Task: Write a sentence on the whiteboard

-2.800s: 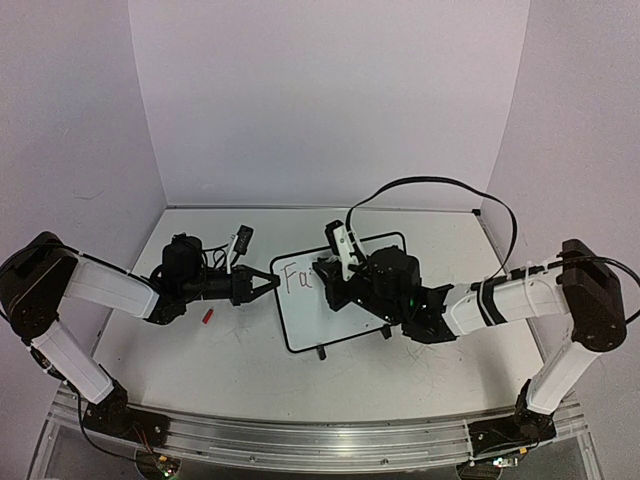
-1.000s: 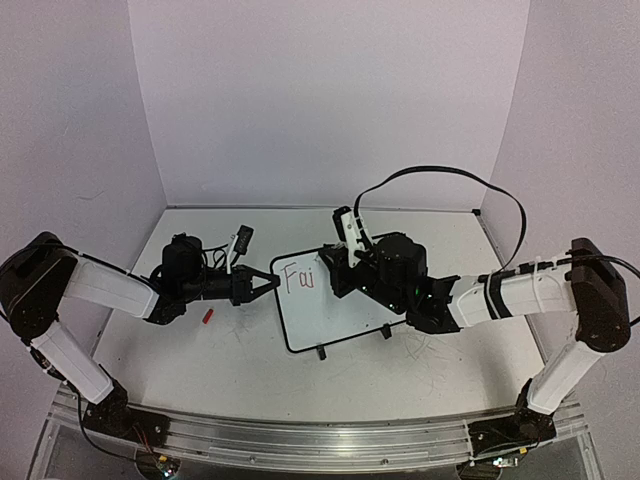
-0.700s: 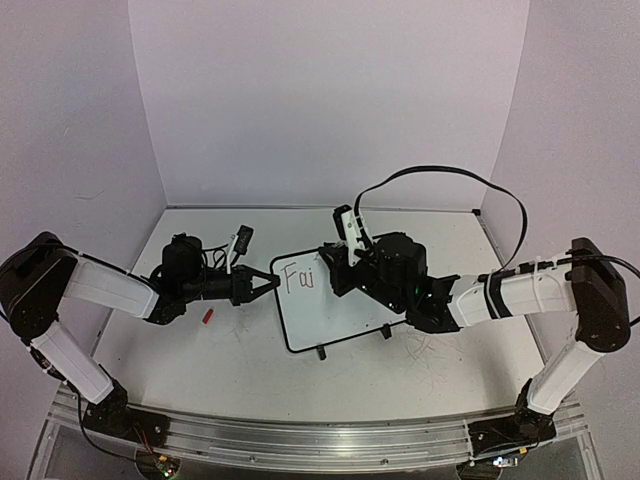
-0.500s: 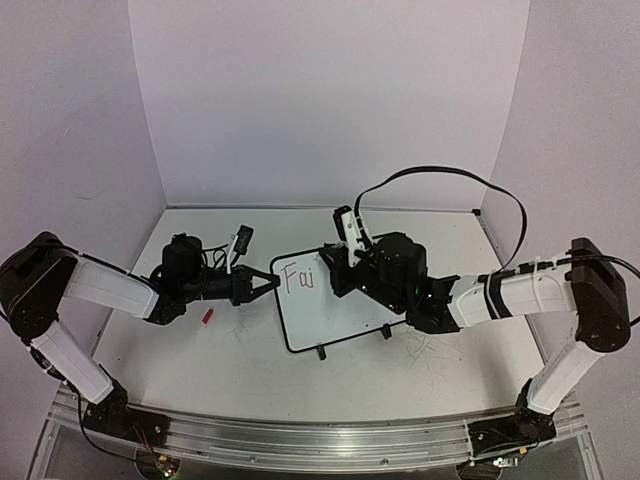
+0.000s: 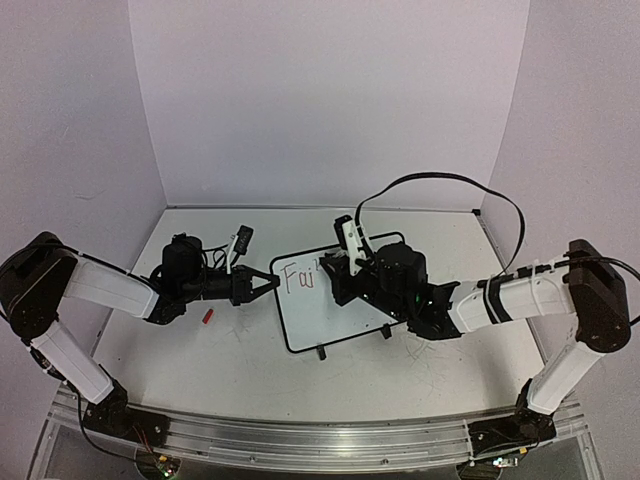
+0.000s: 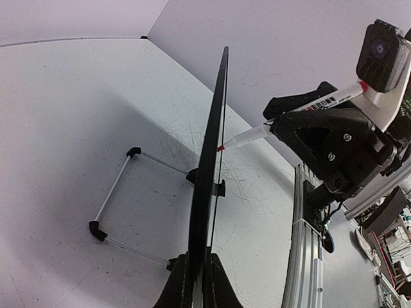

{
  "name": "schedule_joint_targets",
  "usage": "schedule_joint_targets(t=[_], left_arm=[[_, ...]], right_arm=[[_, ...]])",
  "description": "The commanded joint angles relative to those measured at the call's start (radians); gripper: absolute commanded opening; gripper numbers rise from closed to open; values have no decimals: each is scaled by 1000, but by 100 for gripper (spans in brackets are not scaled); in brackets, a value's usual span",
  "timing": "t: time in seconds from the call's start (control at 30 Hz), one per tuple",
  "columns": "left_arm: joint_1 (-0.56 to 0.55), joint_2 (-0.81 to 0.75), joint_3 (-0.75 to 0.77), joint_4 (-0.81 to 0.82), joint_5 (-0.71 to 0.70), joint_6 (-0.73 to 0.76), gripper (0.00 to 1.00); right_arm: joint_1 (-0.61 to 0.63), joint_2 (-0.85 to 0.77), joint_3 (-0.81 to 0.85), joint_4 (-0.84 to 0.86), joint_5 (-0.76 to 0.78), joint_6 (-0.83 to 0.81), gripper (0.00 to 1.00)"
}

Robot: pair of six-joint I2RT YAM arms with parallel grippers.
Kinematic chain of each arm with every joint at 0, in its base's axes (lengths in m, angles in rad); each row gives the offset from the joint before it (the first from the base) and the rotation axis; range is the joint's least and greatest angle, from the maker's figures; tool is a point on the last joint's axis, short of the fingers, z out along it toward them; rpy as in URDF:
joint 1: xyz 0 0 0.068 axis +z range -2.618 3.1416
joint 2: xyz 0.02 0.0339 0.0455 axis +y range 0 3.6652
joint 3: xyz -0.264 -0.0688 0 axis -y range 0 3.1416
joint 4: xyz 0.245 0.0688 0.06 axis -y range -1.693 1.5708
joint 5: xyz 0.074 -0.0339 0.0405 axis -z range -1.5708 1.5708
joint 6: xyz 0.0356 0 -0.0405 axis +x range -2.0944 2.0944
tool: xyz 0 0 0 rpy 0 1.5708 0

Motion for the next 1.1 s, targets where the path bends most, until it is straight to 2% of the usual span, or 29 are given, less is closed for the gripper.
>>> schedule_joint_targets(t=[0.0,0.63,0.9,1.07], left_arm=[[-3,-28,28,4,1,35,0],[-4,-26,28,3,2,33,0],[-3,-29,24,2,1,32,0],[-3,-33,24,2,0,32,0]], right_arm=[[-1,-3,-23,13,1,25,0],[0,-20,-72,5,2,51,0],[-1,-59,-82,8,48,40,0],[0,-96,-75,43,-40,24,0]])
